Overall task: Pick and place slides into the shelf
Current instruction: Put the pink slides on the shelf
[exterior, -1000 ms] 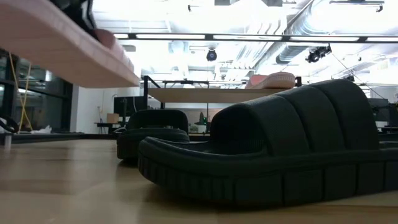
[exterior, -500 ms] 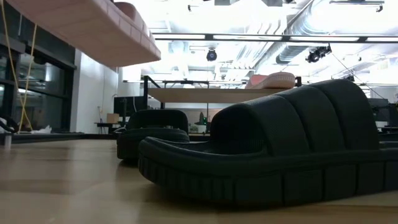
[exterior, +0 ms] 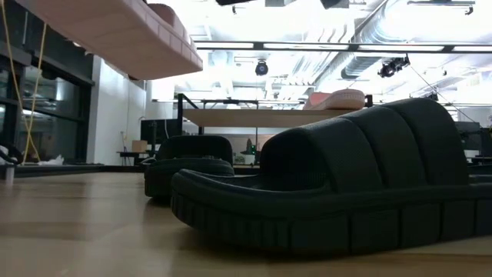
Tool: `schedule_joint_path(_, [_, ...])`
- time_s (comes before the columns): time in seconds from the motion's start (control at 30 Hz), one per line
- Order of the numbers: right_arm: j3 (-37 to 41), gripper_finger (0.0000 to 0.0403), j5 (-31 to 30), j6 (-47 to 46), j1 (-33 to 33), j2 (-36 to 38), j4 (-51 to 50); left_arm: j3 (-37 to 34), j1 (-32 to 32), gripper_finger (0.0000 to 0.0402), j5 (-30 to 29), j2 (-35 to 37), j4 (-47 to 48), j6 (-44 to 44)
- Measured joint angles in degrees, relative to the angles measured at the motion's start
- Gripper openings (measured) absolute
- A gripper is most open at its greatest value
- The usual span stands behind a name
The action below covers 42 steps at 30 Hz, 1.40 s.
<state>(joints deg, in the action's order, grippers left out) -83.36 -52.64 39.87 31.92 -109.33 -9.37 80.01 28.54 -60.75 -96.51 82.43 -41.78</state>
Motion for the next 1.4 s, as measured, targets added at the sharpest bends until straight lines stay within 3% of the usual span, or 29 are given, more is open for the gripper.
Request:
schedule_joint_path(0.6, [-9.33,0.0227,2.31,7.5,0.37,-10.41,1.86,-0.02,-2.04,0.0004,1.13,0.0,-0.4,-0.41])
schedule_joint_path(0.87, [-15.03,0.0227,2.09,9.34,0.39,-14.2,1.94,-0.02,-2.04,0.002,1.13,0.0,-0.54,-0.26])
schedule_joint_path(1.1, [-16.74,0.0226,2.13,9.71,0.41,-15.2,1.89,-0.02,-2.02,0.0004,1.05,0.07,-1.46,-0.13])
schedule_joint_path(1.4, [-16.74,0.0226,2.2,9.12,0.23,-15.2,1.97,-0.02,-2.02,0.0018,1.09,0.07,-1.96,-0.02])
